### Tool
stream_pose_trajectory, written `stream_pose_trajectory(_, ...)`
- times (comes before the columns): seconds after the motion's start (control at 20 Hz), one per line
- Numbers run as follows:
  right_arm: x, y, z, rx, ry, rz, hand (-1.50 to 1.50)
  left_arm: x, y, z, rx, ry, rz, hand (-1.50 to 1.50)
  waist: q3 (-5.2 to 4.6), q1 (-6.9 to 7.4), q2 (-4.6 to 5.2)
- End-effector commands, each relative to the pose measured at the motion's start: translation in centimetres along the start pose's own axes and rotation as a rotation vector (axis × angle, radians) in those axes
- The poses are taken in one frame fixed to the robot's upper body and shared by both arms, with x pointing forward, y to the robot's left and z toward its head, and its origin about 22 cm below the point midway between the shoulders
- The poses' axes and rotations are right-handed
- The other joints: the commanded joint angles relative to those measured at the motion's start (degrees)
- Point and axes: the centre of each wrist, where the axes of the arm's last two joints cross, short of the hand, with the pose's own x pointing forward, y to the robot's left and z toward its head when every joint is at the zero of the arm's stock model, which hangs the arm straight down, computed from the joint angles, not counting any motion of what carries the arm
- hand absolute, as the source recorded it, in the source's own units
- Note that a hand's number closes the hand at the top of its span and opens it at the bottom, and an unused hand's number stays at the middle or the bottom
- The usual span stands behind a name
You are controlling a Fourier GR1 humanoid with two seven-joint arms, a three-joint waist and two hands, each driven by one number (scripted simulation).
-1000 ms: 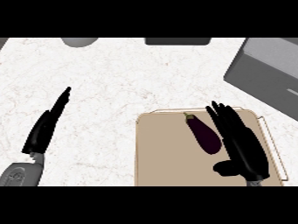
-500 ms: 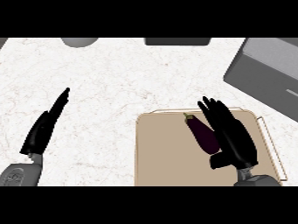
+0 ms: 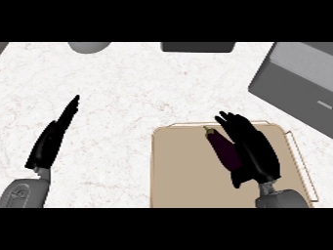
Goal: Pick the eggplant from the tray and place it in the cardboard box
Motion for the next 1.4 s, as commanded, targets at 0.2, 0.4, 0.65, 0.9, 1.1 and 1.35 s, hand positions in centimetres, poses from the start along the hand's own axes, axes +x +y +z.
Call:
stream_pose_trajectory(0.2, -0.7, 1.4, 0.1, -0.135, -0.074, 0.128, 1.5, -0.1, -1.2, 1.7, 0.002, 0.004, -0.006, 0.0, 1.24, 0.46, 0.97)
stream_pose_trajectory(0.4, -0.3, 1.9, -1.0, -0.217, -0.074, 0.14, 1.5, -0.1, -1.8, 0.9, 0.002, -0.005, -0.008, 0.0, 1.23, 0.3, 1.07)
stream_pose_trajectory(0.65, -0.1, 1.9, -1.7, -0.307, -0.077, 0.154, 1.5, -0.2, -0.1, 0.2, -0.015, 0.006, 0.008, 0.0, 1.22, 0.26, 1.1)
stream_pose_trajectory(0.9, -1.3, -1.7, -6.2, -0.187, 0.26, 0.168, 1.5, 0.9, -0.4, -0.4, -0.017, -0.022, -0.009, 0.0, 1.13, 1.65, 1.58)
stream_pose_trajectory(1.1, -2.6, -4.9, -9.6, -0.044, 0.554, 0.179, 1.5, 1.6, -1.1, -0.7, -0.046, -0.057, -0.026, 0.0, 1.01, 4.07, 2.44)
stream_pose_trajectory(1.35, 0.1, -13.3, -16.6, -0.113, 0.664, 0.206, 1.5, 1.7, -1.5, -1.4, -0.056, -0.043, -0.005, 0.0, 1.15, 3.93, 2.18)
